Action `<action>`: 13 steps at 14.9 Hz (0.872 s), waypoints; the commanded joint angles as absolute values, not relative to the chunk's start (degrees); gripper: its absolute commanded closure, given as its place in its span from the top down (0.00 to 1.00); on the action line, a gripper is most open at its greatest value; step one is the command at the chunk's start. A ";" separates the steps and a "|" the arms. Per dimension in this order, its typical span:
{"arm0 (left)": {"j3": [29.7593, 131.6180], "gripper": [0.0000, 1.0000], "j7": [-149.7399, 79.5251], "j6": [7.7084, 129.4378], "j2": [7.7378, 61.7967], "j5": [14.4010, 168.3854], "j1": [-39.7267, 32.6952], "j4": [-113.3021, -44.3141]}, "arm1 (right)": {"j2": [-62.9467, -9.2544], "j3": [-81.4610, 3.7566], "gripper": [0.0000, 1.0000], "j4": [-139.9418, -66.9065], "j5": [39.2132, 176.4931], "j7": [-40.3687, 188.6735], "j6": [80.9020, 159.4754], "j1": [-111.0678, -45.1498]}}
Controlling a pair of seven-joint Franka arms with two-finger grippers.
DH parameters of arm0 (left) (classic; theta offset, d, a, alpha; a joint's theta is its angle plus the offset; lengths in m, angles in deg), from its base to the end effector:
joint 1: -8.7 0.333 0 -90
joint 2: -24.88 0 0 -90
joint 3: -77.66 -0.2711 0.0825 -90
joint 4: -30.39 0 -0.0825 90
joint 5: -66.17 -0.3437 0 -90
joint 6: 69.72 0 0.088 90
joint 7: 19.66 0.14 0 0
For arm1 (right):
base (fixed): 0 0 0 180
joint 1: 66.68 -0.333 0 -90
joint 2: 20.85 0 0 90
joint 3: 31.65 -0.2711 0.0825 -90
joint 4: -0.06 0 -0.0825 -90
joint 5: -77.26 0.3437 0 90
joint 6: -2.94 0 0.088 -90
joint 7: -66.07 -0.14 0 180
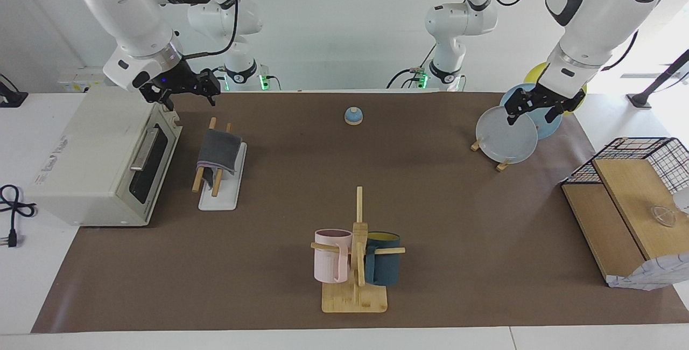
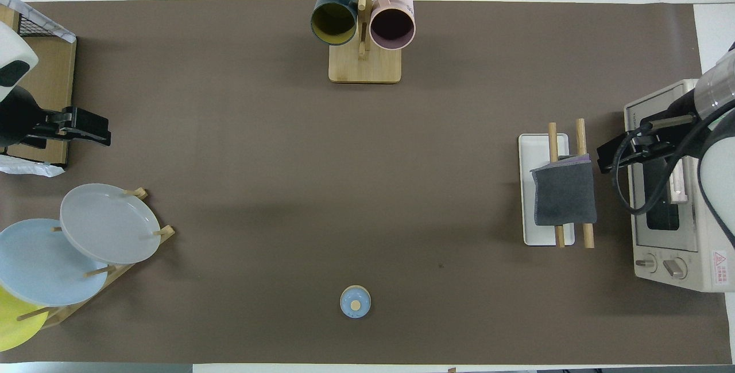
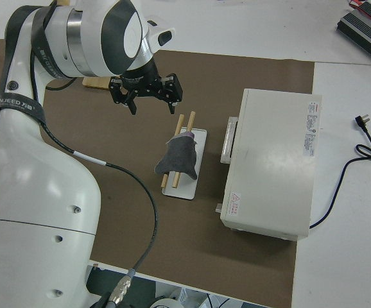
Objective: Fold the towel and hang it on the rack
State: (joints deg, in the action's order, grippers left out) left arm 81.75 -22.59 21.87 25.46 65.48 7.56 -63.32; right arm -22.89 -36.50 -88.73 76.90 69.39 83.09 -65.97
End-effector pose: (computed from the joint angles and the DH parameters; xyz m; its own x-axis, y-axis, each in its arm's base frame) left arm 0.5135 -0.0452 0.5158 0.9981 -0.0404 -0.0464 -0.0411 -0.9991 -0.0137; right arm 0.4963 0.0344 0.5247 0.9743 0.1280 -0.1851 0.1289 -0.9916 -0.0075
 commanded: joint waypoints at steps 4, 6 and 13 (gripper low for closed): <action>82.14 1.00 -23.18 23.00 23.57 65.11 8.26 -64.88 | -23.48 -34.38 1.00 -88.27 76.39 68.44 83.71 -66.95; 82.14 1.00 -23.18 23.00 23.48 65.11 8.26 -64.88 | -23.48 -34.20 1.00 -87.56 76.12 68.44 83.10 -66.86; 82.14 1.00 -23.18 23.00 23.48 65.11 8.26 -64.88 | -23.57 -33.59 1.00 -86.77 76.21 68.09 83.27 -67.04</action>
State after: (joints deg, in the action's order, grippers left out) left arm 81.75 -22.61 21.91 24.84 65.48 7.68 -63.32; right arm -23.14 -33.59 -87.96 76.90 69.31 83.11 -67.06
